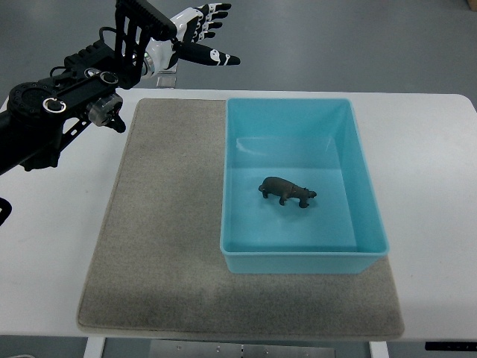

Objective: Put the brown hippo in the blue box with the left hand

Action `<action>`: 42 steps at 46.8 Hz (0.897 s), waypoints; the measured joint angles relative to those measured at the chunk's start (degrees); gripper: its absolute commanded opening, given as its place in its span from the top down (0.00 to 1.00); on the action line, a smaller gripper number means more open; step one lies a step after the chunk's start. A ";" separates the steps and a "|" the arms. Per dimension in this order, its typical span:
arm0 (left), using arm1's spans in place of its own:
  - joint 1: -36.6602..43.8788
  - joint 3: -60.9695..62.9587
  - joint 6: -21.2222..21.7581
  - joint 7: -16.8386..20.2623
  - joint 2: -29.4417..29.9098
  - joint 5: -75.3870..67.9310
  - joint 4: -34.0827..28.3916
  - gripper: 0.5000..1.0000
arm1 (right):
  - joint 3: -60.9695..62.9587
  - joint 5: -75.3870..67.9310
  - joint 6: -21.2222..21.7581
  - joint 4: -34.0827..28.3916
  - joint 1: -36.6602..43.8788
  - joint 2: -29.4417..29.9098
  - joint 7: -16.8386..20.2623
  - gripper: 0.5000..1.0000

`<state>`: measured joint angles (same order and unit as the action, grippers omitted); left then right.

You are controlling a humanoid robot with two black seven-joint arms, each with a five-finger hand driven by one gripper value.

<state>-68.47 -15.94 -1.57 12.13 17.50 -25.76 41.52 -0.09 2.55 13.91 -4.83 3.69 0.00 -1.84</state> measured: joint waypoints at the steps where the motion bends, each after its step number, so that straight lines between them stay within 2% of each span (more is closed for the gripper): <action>1: 0.00 0.00 0.00 0.00 -0.01 1.68 -0.32 0.01 | 0.00 0.00 0.00 0.00 0.00 0.00 0.00 0.13; 19: 0.28 -4.33 0.02 0.00 -0.47 20.23 -6.78 0.01 | 0.00 0.00 -0.02 0.00 0.00 0.00 0.00 0.13; 42: 0.81 -6.65 1.58 -0.50 -3.01 38.54 -8.74 0.01 | 0.00 0.00 -0.02 0.00 0.00 0.00 0.00 0.13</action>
<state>-67.65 -22.59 0.01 11.63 14.49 12.78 32.77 -0.09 2.55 13.89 -4.83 3.69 0.00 -1.84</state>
